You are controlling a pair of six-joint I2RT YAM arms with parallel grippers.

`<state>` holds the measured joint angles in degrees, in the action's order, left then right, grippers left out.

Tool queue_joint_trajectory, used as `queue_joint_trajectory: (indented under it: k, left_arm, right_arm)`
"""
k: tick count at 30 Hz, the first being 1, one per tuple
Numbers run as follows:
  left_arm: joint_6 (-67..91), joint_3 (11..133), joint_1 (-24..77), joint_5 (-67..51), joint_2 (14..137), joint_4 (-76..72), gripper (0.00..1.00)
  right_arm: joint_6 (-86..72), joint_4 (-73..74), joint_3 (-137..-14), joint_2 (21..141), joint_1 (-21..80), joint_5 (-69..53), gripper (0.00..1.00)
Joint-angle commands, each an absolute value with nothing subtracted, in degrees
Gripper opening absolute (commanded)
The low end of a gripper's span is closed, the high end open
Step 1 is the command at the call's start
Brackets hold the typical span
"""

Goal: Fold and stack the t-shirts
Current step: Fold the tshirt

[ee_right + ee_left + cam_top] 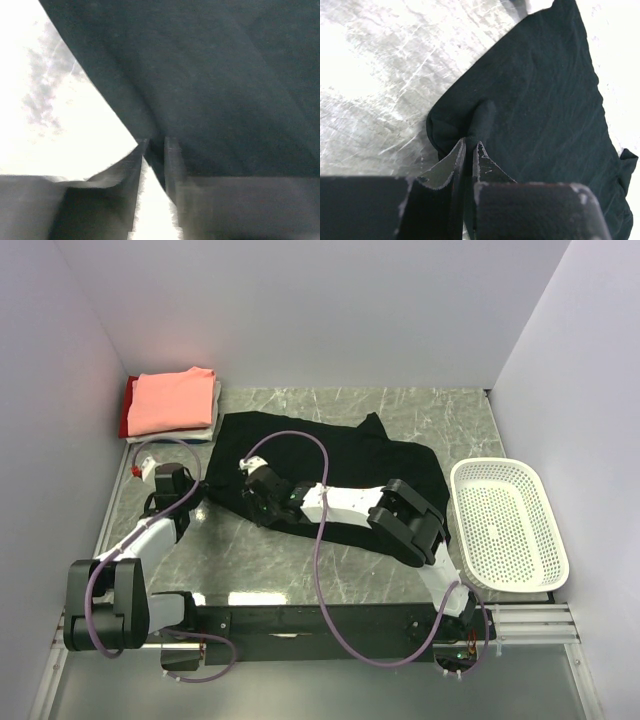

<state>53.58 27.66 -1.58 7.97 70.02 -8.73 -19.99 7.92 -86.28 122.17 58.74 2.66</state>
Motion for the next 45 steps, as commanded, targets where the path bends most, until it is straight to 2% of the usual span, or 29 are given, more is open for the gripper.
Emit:
queue_joint_trajectory:
  k: [1,4,11,17,20,21,24,33,36,37,40,43,45]
  left_arm:
    - [51.77,30.67,-1.85,6.94,69.87,-9.85,0.08]
    - [51.59,31.29,-1.85,7.47,69.96,-9.49,0.09]
    - [51.77,33.66,-2.63,9.23,71.63,-8.53,0.13]
    - [51.68,35.42,-5.80,9.75,72.60,-7.04,0.22]
    - [51.94,35.51,-7.29,10.90,71.99,-5.45,0.36]
    - [52.03,35.33,-7.90,10.99,71.37,-5.28,0.44]
    - [52.91,34.45,-8.17,10.38,70.06,-5.10,0.53]
    - [54.58,26.73,-8.00,8.52,60.49,-2.12,0.54]
    - [54.58,24.09,-7.82,7.13,58.54,-2.20,0.54]
    - [54.41,23.65,-7.56,6.25,58.27,-2.37,0.53]
    - [52.75,24.08,-5.11,6.59,58.36,-2.11,0.53]
    - [50.72,25.57,-1.85,8.00,59.59,-1.93,0.53]
    - [49.58,27.50,1.22,9.83,61.52,-1.06,0.53]
  right_arm:
    - [-19.86,8.70,-88.25,120.59,58.80,6.41,0.20]
    - [-21.09,8.62,-86.23,119.01,58.45,7.82,0.00]
    - [-23.46,7.03,-81.83,116.19,57.13,6.42,0.00]
    - [-24.43,5.54,-80.24,115.75,56.51,4.75,0.00]
    - [-24.61,5.36,-80.24,115.75,56.43,4.04,0.00]
    - [-24.70,5.36,-80.33,115.84,56.51,3.87,0.00]
    - [-25.05,5.27,-80.51,115.93,56.51,3.17,0.00]
    - [-27.42,3.61,-80.51,115.05,56.51,-1.74,0.00]
    - [-28.56,2.81,-80.86,114.17,56.51,-3.16,0.08]
    - [-28.91,2.73,-81.12,113.91,56.43,-3.51,0.16]
    - [-29.70,2.37,-81.83,112.68,56.25,-5.00,0.30]
    - [-30.93,1.23,-81.39,110.92,55.90,-5.45,0.36]
    - [-32.86,0.18,-79.03,108.82,54.85,-4.92,0.36]
